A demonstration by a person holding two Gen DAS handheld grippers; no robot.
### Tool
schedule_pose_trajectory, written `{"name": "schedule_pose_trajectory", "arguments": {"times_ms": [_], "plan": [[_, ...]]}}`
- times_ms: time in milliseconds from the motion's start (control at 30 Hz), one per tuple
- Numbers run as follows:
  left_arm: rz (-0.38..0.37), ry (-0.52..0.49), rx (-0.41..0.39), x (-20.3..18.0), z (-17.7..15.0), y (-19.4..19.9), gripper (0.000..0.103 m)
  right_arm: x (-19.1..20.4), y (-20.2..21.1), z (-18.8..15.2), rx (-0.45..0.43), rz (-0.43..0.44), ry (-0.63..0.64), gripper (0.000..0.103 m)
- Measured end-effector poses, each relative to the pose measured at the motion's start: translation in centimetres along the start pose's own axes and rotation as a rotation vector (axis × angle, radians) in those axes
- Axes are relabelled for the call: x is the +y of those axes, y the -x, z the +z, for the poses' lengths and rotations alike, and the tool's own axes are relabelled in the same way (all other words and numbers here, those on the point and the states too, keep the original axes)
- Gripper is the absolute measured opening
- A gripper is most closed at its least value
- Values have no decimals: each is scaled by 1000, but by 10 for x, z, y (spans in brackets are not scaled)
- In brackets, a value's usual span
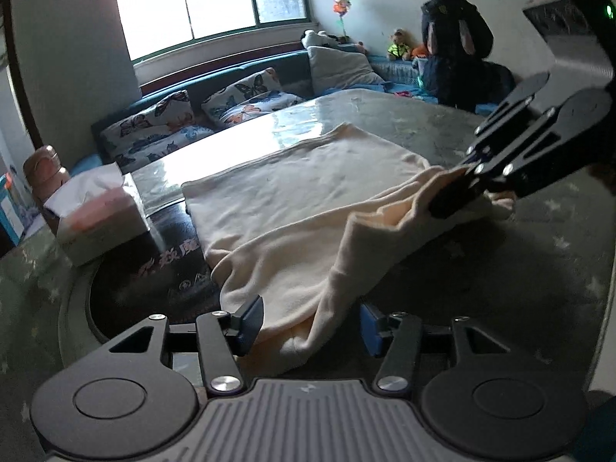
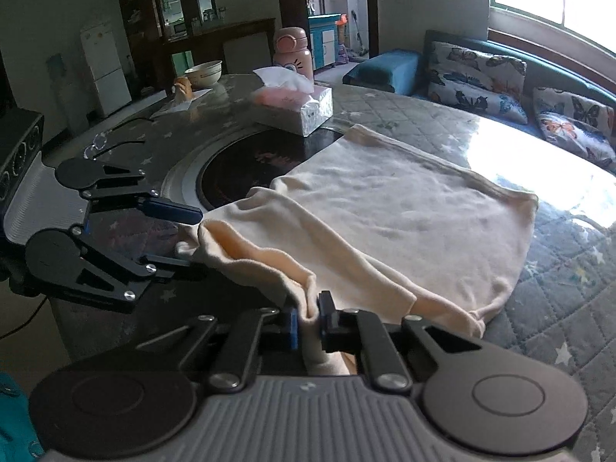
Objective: Fold clothes
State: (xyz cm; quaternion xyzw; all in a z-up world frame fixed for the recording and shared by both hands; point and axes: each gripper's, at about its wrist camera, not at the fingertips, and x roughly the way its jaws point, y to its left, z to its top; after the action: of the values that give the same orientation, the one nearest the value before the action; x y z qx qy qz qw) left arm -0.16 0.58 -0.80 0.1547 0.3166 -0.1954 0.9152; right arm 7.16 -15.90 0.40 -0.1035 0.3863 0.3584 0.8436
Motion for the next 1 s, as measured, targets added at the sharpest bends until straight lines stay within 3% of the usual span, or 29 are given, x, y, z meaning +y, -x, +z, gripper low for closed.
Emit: {"name": "schedule_pose_trajectory", "arguments": {"times_ms": [100,200,433,633,767,867,1000], "plan": [[-20,-55,-15,-3,-2,-1,20,0,2,-2,-10,0,-8,8],[-59,-71,-17,-2,-2,1,6,3,5,-4,-23,7,-5,8],[-111,-56,-55,-3,-1,31,5,15,29,-9,-51,29,30,7],[-173,-78,-76,-23,-13,82,5,38,74,-25,-44,85,43,7],[-228,-34,-79,-26,-14,112,5,58,105,-36,-19,126,55,7],[-244,-32,-89,-26,-7,115,5,63,114,-34,-6,135,54,7],[-242,0,-76,-13,8,91,5,48,111,-21,-17,111,27,6]]}}
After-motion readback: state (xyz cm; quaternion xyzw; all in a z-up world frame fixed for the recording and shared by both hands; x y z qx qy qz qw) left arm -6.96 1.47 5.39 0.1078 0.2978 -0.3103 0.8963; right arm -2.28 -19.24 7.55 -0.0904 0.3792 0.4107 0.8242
